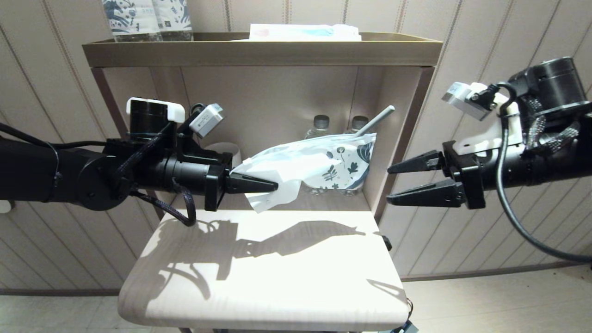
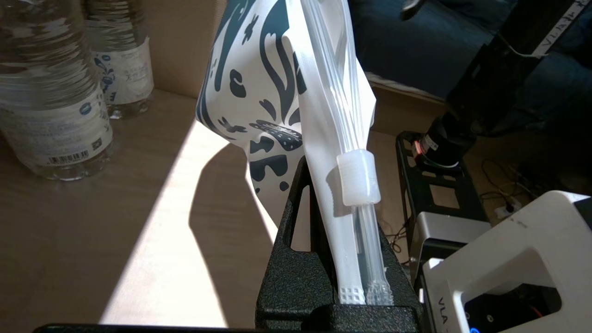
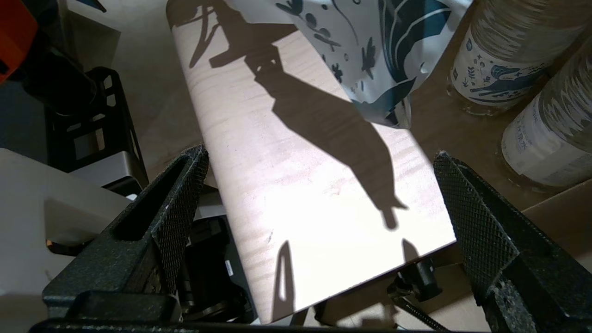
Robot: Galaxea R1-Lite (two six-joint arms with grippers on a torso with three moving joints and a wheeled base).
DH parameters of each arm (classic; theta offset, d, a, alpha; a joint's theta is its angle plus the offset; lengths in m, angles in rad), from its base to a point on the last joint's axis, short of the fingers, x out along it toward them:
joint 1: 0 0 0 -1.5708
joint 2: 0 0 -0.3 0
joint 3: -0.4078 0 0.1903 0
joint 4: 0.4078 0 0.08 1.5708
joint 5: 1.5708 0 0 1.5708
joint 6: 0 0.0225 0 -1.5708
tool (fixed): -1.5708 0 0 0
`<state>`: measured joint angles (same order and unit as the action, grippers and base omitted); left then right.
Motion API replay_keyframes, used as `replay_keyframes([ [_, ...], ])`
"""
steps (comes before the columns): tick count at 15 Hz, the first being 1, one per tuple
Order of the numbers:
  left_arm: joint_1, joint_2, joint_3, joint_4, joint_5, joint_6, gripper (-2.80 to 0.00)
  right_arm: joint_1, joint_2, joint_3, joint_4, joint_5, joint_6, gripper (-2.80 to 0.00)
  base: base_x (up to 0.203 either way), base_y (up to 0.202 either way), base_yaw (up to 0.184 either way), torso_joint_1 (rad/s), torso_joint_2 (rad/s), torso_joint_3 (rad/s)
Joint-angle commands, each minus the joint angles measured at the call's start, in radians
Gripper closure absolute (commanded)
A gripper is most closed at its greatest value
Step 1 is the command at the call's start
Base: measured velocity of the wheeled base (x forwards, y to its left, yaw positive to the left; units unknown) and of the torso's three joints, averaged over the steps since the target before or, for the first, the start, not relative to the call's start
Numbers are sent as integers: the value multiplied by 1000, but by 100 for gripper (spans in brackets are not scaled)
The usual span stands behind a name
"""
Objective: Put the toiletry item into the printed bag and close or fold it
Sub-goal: Place the toothbrush in the storage bag
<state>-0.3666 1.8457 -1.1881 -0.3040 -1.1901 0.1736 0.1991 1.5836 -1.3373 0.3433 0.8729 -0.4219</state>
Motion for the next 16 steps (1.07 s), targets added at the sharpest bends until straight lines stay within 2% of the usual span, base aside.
replay_keyframes([
  [1,0,6,4,-3,-17,1,0,0,103,-43,-21,15,-2,-280,0,0,0,0,0,0],
  [5,0,7,8,-3,-19,3,0,-6,186,-138,-26,40,6,-280,0,0,0,0,0,0],
  [9,0,9,13,-3,-19,4,0,3,212,-176,-26,63,7,-280,0,0,0,0,0,0],
  [16,-2,13,15,-4,-20,7,0,37,210,-169,-24,64,11,-280,0,0,0,0,0,0],
])
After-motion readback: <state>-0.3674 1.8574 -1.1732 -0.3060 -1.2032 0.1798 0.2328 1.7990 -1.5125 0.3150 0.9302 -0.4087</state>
